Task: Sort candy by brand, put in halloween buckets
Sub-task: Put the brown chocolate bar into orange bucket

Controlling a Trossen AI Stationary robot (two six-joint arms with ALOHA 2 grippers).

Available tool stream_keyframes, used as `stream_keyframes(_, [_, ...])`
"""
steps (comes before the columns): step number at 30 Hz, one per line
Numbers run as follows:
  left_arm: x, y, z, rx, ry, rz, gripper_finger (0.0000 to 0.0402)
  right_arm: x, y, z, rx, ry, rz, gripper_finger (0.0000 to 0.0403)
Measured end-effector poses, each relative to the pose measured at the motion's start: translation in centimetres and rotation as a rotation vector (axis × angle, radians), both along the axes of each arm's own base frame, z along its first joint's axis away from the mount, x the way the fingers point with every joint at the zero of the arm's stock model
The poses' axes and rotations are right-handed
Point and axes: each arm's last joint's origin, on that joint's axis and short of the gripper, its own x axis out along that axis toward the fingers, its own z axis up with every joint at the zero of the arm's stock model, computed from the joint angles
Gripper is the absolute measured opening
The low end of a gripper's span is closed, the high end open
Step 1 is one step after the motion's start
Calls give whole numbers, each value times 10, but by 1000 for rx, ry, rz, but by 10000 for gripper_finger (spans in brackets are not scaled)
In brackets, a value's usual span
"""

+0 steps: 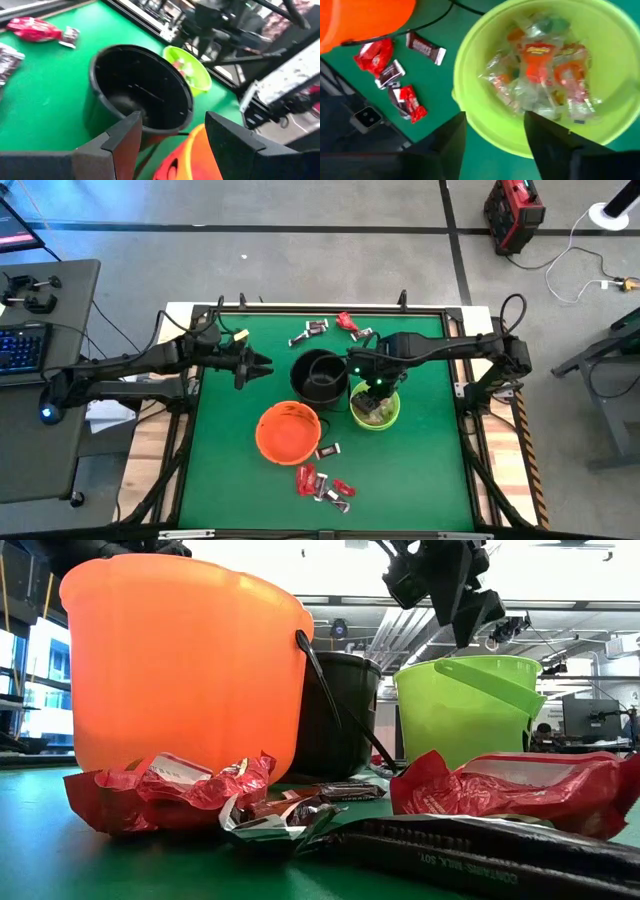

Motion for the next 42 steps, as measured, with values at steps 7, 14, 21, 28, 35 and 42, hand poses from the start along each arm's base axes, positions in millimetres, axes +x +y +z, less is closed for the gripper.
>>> stream_keyframes(7, [1,9,12,-24,-85,96,207,-1,3,32,-36,-170,-67,212])
stream_keyframes(14, [13,46,30,93,190,150,207,-49,0,74,-315,-174,-272,211])
stream_keyframes(21, [38,113,-1,102,492,158,207,-83,-4,58,-333,-42,-332,211])
stream_keyframes(28, [50,146,-41,58,563,96,207,-122,-1,15,-281,48,-330,211])
stream_keyframes(35, [65,160,-68,152,546,-18,207,-141,4,-22,-79,-230,-439,211])
stream_keyframes(42, [77,172,-98,266,560,-108,207,-128,9,-38,0,-488,-481,211])
